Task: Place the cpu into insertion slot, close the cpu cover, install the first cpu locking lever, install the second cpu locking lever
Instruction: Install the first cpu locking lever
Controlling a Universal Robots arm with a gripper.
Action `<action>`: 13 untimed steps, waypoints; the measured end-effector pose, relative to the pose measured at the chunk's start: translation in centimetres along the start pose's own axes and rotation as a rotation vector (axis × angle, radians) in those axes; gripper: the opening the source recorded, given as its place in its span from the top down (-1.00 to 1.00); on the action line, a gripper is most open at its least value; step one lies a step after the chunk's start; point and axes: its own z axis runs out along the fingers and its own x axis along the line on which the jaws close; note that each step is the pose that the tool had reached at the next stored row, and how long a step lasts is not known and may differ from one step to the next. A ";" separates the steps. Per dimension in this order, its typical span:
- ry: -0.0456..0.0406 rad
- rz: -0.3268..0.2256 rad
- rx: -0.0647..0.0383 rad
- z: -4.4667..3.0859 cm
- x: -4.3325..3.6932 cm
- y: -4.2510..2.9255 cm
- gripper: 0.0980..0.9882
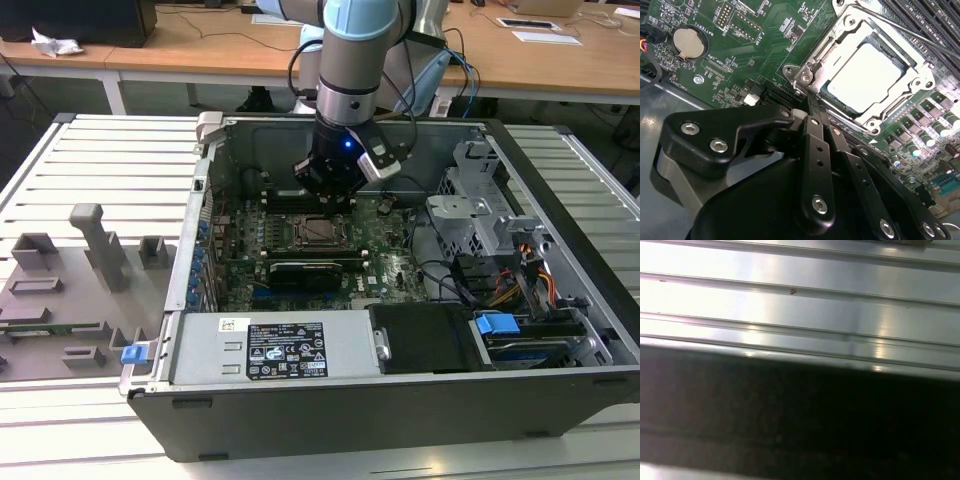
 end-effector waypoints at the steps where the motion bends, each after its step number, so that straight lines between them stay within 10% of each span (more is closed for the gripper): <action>1: 0.0002 0.000 0.000 -0.01 0.01 0.00 0.98; 13: -0.0006 0.000 -0.006 0.49 -0.11 -0.06 0.98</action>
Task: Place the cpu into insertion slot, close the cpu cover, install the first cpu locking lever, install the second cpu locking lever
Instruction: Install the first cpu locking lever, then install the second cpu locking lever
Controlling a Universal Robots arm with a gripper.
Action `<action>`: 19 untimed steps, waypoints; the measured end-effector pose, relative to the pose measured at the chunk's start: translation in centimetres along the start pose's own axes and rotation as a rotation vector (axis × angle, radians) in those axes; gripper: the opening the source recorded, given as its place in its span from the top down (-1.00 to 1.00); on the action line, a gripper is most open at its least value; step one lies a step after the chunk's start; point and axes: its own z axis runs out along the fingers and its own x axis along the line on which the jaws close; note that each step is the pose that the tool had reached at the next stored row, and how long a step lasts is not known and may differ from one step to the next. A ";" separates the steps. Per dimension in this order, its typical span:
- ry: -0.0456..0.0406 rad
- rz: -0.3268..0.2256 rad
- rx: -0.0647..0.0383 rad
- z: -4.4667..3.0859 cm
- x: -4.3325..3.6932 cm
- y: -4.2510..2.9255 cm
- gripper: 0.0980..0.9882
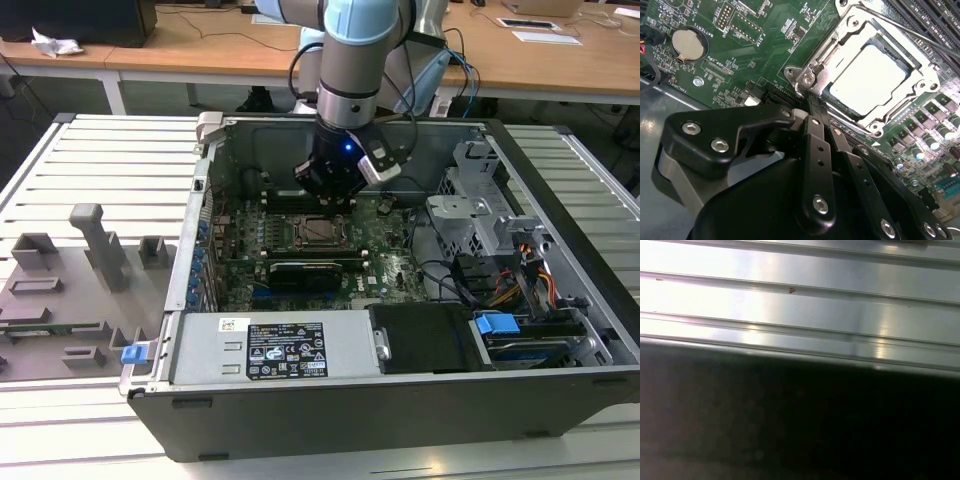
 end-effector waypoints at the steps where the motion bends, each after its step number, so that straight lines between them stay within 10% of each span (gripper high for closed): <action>1: -0.0013 0.000 -0.002 -0.20 -0.03 0.05 0.98; 4: 0.0001 0.000 0.000 -1.21 0.01 0.05 0.98; 19: 0.0002 0.000 0.000 -1.25 0.10 -0.85 0.98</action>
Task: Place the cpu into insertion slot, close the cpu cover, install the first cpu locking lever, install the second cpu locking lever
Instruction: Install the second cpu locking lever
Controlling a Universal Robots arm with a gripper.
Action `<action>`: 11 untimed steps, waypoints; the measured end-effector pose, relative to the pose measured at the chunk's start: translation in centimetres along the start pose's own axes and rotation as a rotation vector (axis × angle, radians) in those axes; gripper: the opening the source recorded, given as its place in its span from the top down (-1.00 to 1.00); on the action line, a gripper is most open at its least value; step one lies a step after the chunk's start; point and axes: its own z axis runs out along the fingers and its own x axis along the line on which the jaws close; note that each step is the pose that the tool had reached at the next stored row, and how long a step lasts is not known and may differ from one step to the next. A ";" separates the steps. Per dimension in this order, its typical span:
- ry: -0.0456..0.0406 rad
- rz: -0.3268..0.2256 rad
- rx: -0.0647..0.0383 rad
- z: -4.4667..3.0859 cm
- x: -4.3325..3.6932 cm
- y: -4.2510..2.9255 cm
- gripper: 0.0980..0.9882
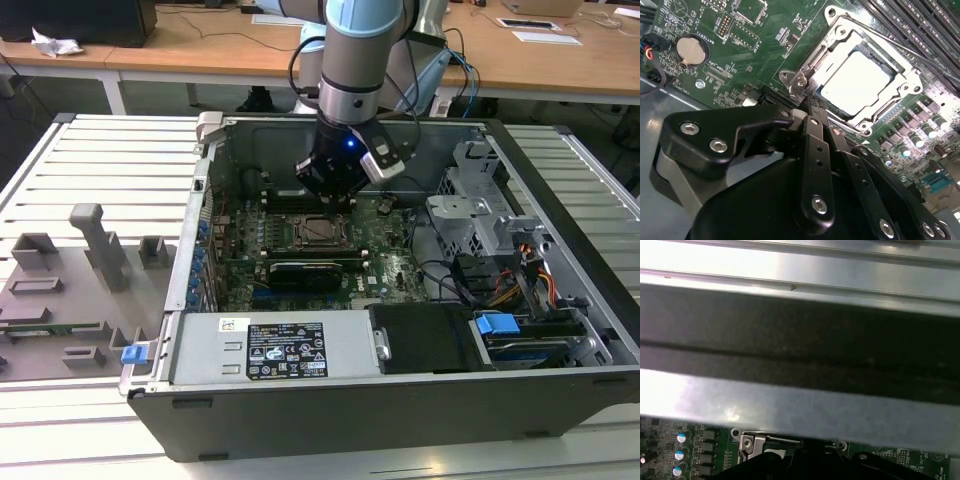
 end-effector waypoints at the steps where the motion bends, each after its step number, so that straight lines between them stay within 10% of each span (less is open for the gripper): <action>1: 0.0000 0.000 0.000 0.00 0.01 -0.06 0.98; 11: 0.0001 0.000 0.000 -0.24 0.10 -0.92 0.98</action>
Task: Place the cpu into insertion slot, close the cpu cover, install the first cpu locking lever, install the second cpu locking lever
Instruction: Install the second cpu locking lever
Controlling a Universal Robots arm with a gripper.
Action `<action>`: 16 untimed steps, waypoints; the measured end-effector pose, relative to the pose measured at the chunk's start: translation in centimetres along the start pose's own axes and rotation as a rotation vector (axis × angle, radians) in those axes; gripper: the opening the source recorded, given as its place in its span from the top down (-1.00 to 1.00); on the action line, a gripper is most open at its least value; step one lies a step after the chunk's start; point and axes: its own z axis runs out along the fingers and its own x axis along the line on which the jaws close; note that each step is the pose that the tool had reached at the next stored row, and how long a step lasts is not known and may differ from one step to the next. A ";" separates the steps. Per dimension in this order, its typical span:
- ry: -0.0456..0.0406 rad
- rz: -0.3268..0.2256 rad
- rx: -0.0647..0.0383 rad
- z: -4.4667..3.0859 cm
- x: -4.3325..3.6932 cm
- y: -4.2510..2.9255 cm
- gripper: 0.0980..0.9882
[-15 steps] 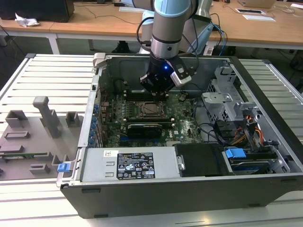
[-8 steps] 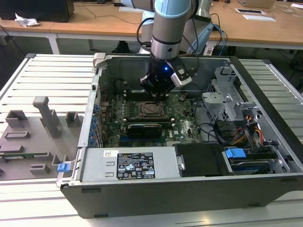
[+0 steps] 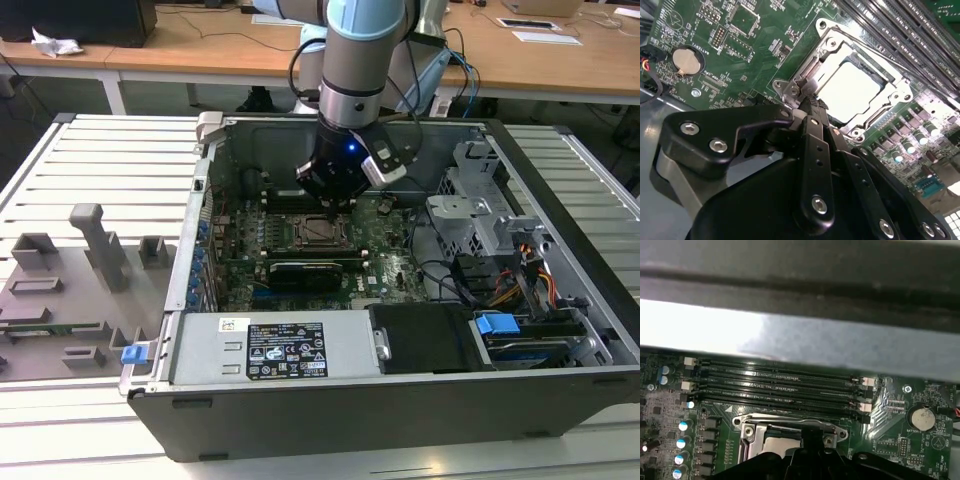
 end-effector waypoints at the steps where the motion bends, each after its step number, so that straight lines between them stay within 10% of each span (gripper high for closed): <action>1: -0.0001 0.000 0.000 -0.33 0.00 0.01 0.98; 5: -0.0001 0.000 0.000 -2.79 0.05 0.11 0.98; 13: 0.0009 0.000 0.000 -2.92 0.23 -1.57 0.98; 16: 0.0276 0.000 -0.040 -2.93 0.22 -2.11 0.98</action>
